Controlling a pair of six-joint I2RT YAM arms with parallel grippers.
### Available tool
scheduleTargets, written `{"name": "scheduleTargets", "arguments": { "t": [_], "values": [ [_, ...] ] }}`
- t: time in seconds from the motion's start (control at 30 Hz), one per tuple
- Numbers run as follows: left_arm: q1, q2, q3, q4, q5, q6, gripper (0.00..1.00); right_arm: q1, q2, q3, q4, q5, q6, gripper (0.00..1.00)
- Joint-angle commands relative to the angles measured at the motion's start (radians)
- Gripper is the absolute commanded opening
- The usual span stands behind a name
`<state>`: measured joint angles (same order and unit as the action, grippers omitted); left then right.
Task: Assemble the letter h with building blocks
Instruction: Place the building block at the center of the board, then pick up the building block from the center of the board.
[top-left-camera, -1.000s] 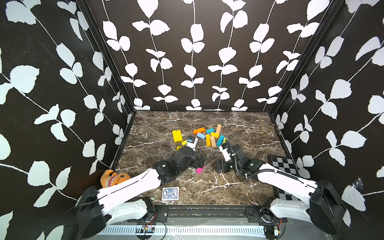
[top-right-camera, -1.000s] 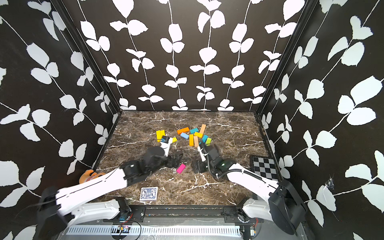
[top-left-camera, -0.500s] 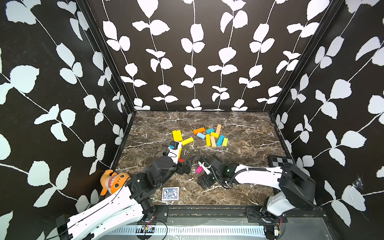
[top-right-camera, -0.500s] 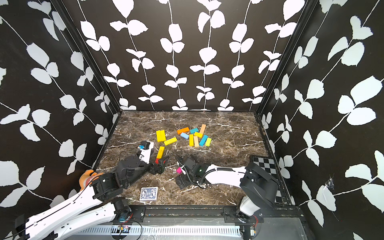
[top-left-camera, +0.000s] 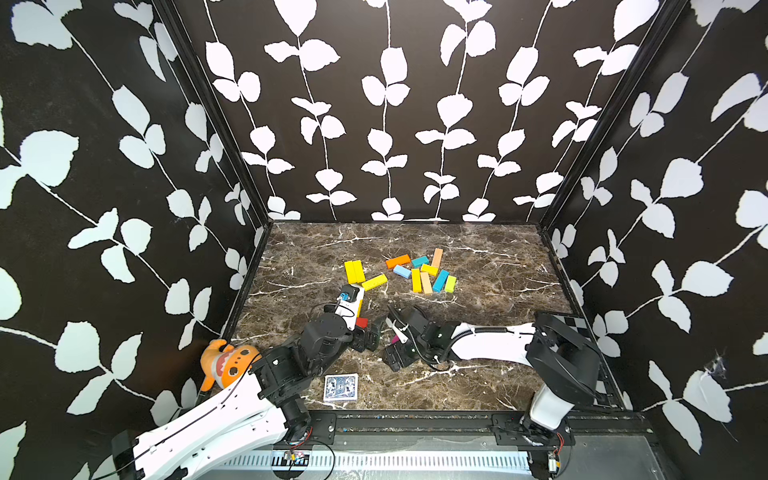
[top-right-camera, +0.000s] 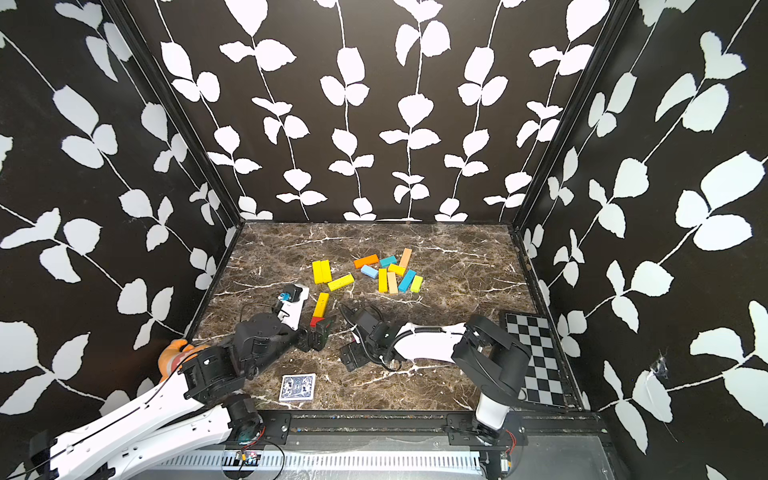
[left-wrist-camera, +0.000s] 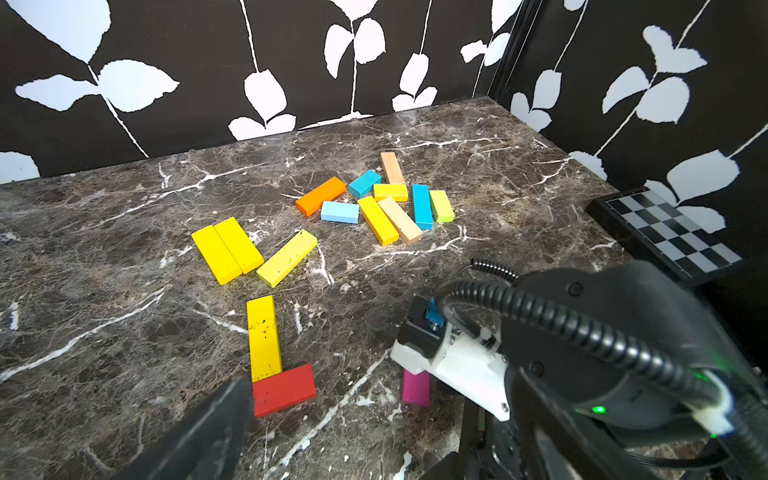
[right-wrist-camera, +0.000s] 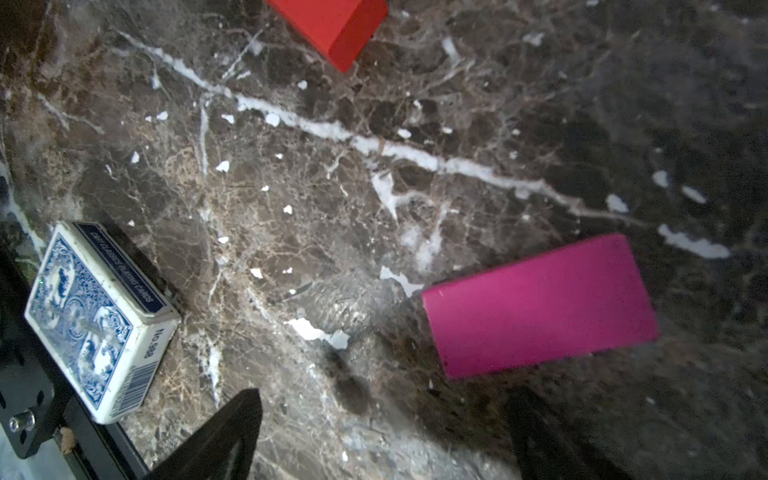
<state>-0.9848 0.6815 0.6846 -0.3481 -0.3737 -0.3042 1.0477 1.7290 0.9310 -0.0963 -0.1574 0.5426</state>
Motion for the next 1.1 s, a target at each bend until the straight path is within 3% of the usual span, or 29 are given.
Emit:
{"name": "scheduleTargets", "arguments": {
  "t": [0.0,0.2,0.3,0.43,0.53,0.7,1.07],
  "values": [
    [0.007,-0.014,-0.014,-0.009,-0.019,0.005,0.99,0.007,0.044,0.039,0.062,-0.035,0.026,0.91],
    [0.006,-0.059,-0.029,-0.031,-0.038,-0.013,0.99,0.002,0.137,0.131,0.091,-0.028,0.026,0.91],
    [0.006,-0.083,-0.046,-0.025,-0.040,-0.022,0.99,-0.003,0.112,0.162,0.037,-0.009,0.026,0.92],
    [0.006,-0.094,-0.070,-0.007,-0.037,-0.033,0.99,-0.003,0.051,0.260,-0.245,0.188,0.080,0.93],
    [0.006,-0.087,-0.081,-0.001,-0.043,-0.042,0.99,-0.010,0.046,0.315,-0.410,0.316,0.200,0.93],
    [0.006,-0.082,-0.089,0.003,-0.036,-0.041,0.99,-0.024,0.092,0.372,-0.507,0.338,0.366,0.92],
    [0.006,-0.109,-0.119,-0.002,-0.009,-0.042,0.99,-0.023,0.236,0.528,-0.584,0.334,0.466,0.90]
  ]
}}
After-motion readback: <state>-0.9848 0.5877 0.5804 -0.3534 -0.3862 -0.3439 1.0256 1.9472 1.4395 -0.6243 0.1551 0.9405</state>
